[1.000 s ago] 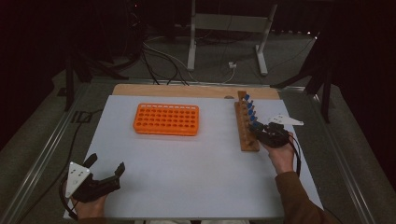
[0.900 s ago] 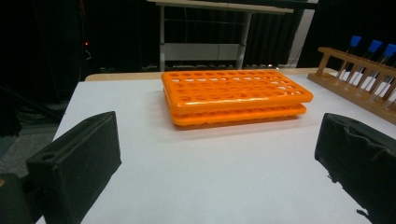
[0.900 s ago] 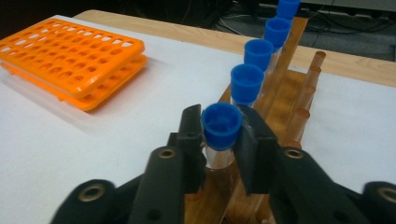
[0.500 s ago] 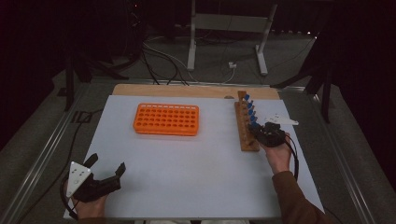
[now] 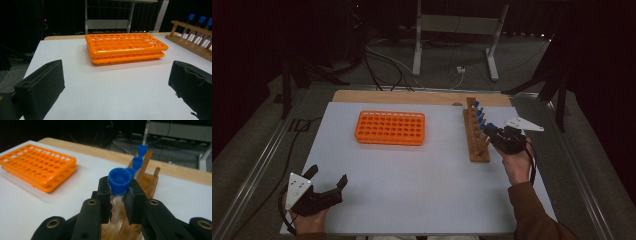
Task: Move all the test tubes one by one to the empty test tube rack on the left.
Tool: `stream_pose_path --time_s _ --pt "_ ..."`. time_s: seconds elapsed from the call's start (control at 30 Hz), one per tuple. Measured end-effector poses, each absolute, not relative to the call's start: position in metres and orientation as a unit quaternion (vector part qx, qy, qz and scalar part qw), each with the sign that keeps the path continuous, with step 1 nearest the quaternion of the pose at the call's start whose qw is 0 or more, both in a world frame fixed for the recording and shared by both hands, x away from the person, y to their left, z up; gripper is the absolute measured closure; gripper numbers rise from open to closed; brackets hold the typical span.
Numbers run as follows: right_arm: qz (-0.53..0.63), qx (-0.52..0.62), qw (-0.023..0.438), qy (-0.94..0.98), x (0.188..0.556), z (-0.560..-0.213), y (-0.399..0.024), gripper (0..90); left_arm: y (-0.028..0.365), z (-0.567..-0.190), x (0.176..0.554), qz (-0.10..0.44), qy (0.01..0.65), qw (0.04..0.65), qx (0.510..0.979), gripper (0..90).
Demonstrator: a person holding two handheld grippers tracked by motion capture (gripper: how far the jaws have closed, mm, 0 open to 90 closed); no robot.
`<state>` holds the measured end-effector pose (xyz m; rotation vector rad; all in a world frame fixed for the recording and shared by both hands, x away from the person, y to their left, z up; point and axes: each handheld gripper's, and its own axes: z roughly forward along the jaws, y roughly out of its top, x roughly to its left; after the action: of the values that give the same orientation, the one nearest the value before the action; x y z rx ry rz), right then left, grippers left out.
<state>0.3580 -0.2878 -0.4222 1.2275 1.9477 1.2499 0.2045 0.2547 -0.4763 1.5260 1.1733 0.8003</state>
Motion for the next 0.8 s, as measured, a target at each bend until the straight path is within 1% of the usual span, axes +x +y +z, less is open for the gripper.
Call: stream_pose_path --time_s 0.27,0.4,0.6,0.8 --pt "0.477 0.438 0.267 0.714 0.349 -0.406 -0.289 76.6 0.249 -0.476 0.209 0.328 0.488 0.495 0.639 1.3" --pt "0.488 0.429 0.267 0.712 0.341 -0.401 -0.288 76.6 0.238 -0.466 0.215 0.324 0.476 0.503 0.644 1.3" --pt "0.499 0.418 0.250 0.716 0.334 -0.402 -0.280 76.6 0.220 -0.459 0.228 0.315 0.458 0.501 0.663 1.3" --pt "0.500 0.408 0.231 0.728 0.331 -0.407 -0.270 76.6 0.189 -0.450 0.251 0.303 0.428 0.499 0.690 1.3"
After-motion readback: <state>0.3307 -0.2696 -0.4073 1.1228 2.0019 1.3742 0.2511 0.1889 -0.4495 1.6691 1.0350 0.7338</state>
